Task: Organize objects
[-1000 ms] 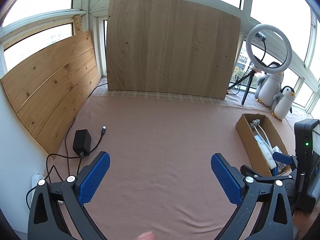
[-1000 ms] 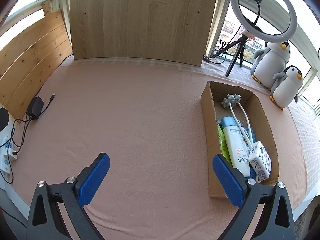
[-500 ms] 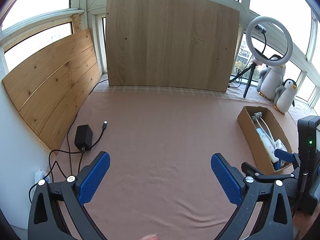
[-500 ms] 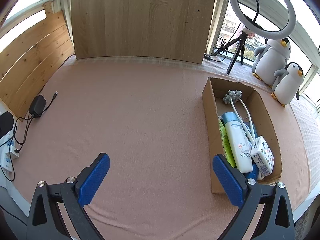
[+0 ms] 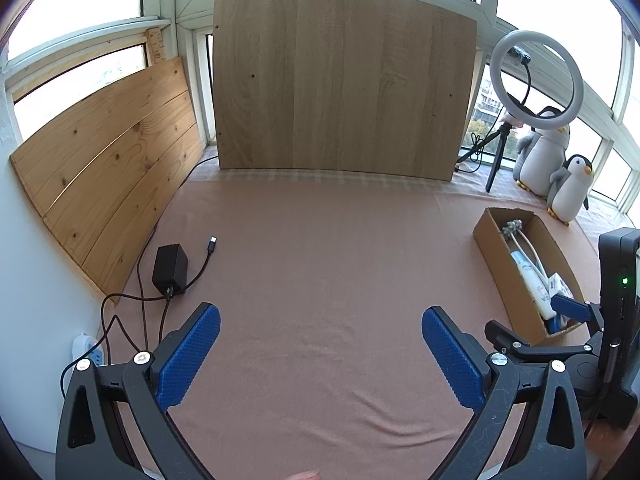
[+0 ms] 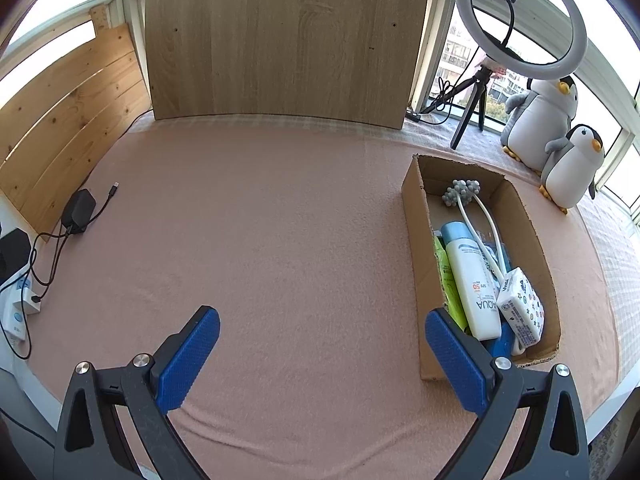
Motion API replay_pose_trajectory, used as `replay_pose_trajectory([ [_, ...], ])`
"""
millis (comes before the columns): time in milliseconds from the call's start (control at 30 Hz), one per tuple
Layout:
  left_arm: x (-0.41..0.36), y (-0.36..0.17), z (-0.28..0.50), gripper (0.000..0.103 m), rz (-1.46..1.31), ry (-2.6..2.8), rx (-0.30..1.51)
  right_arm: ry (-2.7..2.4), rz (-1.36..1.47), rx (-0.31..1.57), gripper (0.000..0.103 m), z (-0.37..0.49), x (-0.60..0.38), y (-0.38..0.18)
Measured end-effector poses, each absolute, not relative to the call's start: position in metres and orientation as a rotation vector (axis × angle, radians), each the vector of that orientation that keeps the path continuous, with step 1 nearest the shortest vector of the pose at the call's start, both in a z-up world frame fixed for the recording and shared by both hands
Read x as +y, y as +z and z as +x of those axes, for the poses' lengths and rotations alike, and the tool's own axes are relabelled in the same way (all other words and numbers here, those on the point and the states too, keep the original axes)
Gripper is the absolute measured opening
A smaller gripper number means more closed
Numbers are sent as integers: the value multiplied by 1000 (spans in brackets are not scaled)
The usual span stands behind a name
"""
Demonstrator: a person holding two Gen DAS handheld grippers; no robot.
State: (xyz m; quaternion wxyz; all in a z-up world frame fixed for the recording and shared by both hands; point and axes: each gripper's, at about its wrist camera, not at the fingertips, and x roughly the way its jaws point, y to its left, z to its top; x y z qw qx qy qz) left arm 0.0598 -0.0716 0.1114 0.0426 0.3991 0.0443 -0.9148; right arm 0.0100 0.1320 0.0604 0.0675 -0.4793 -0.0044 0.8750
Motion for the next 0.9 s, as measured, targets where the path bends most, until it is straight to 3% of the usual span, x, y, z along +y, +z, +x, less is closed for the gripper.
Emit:
replay_pose_trajectory([
  [900,-78,107,59,102,1240,-2793,129,2644,-1446,-33,101,11,131,61],
])
